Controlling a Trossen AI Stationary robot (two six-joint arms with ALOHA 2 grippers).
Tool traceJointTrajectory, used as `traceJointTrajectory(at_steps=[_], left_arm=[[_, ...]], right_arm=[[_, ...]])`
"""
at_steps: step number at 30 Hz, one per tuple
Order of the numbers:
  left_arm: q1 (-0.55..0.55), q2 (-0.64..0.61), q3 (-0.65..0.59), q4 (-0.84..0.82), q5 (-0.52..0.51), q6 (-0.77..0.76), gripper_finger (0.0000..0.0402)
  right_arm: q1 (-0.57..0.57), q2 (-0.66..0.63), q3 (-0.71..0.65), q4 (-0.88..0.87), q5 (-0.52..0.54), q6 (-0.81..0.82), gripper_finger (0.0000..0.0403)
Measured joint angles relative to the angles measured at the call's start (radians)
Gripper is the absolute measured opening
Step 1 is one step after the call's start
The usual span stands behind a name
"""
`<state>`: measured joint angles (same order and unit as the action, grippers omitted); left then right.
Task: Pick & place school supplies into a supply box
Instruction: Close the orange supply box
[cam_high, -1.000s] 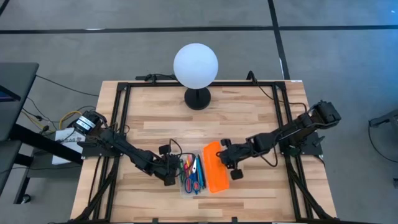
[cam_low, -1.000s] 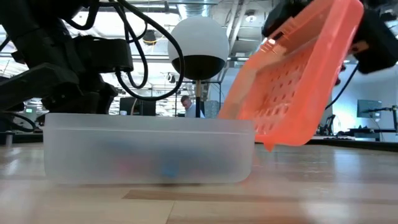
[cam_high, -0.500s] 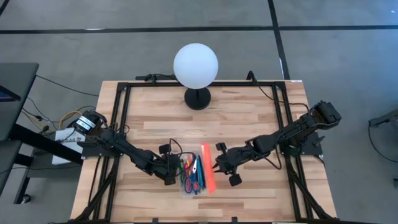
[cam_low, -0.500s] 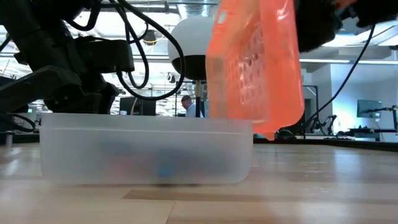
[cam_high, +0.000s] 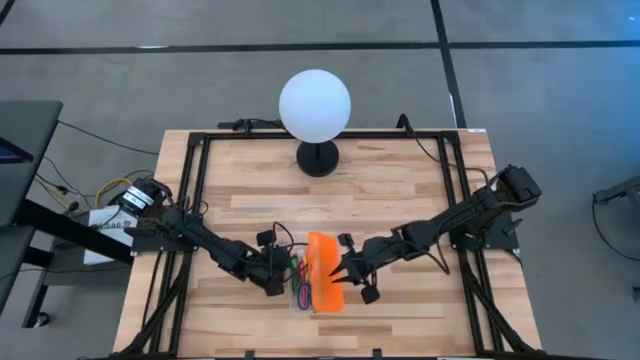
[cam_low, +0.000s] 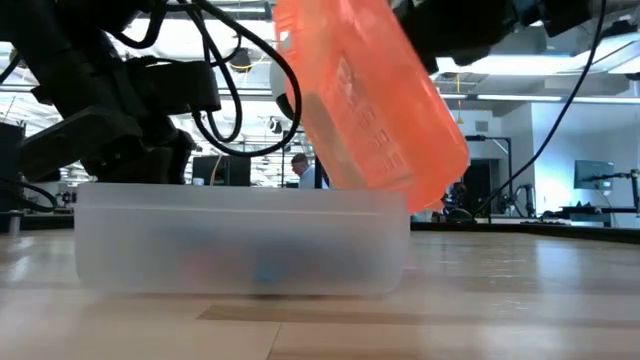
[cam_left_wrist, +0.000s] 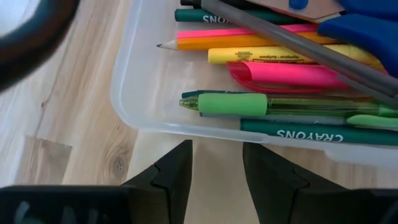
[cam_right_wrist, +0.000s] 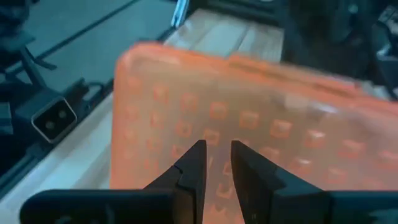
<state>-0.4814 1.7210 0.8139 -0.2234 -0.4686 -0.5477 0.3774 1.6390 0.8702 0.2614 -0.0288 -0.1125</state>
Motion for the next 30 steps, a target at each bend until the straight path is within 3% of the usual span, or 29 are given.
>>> traceJointTrajectory(at_steps=[17, 30], left_arm=[[0.038, 0.0, -0.001, 0.01, -0.019, 0.009, 0.0137], [0.028, -0.017, 0.001, -0.276, -0.095, -0.236, 0.0137]], right_arm=[[-0.012, 0.18, 0.118, 0.047, 0.026, 0.06, 0.0065], [-0.033, 0.184, 0.117, -0.078, 0.035, 0.079, 0.0065]])
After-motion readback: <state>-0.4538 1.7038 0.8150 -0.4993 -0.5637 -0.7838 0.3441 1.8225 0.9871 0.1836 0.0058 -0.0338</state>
